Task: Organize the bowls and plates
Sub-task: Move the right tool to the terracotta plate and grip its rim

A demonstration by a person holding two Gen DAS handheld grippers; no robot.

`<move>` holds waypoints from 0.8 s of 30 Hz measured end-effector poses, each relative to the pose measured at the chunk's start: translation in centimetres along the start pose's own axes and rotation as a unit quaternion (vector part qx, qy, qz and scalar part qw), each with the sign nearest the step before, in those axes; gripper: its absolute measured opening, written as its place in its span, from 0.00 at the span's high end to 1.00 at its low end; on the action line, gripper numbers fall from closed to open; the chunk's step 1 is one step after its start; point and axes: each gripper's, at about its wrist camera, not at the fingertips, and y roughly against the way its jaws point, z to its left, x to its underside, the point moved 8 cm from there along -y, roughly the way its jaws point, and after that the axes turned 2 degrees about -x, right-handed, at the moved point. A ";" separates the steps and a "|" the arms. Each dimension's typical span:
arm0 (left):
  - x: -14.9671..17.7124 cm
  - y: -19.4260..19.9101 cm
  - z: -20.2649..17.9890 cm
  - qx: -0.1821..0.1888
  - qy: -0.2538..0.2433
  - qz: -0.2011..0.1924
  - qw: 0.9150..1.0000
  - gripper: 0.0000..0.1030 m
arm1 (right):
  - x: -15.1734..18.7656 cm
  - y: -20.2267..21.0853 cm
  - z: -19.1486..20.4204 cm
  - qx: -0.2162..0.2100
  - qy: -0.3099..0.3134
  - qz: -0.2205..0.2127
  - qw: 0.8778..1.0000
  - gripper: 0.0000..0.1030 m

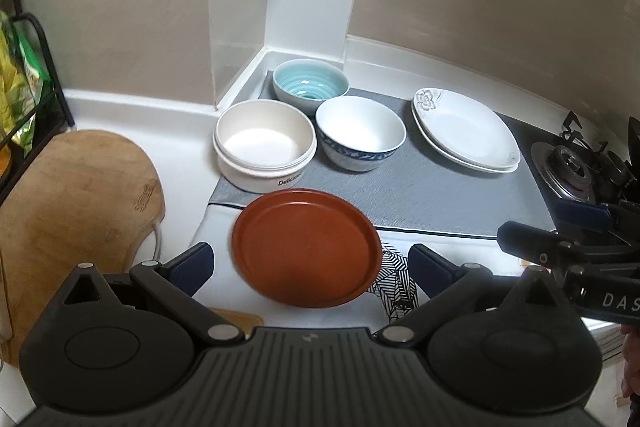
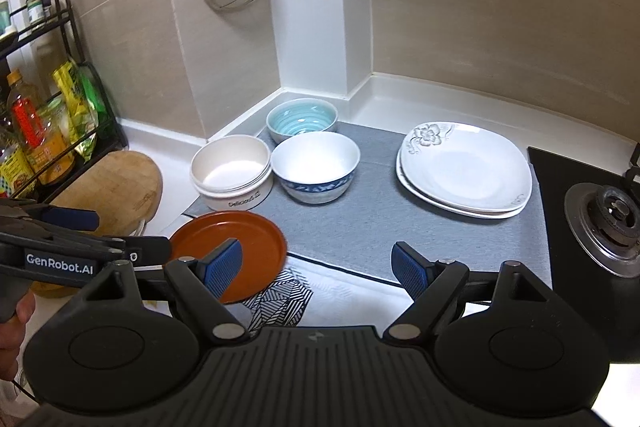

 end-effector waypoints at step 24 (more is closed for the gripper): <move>-1.9 -8.8 6.5 -0.068 0.106 0.106 0.986 0.00 | 0.5 -11.4 -0.9 -0.092 -0.039 0.100 0.990 0.19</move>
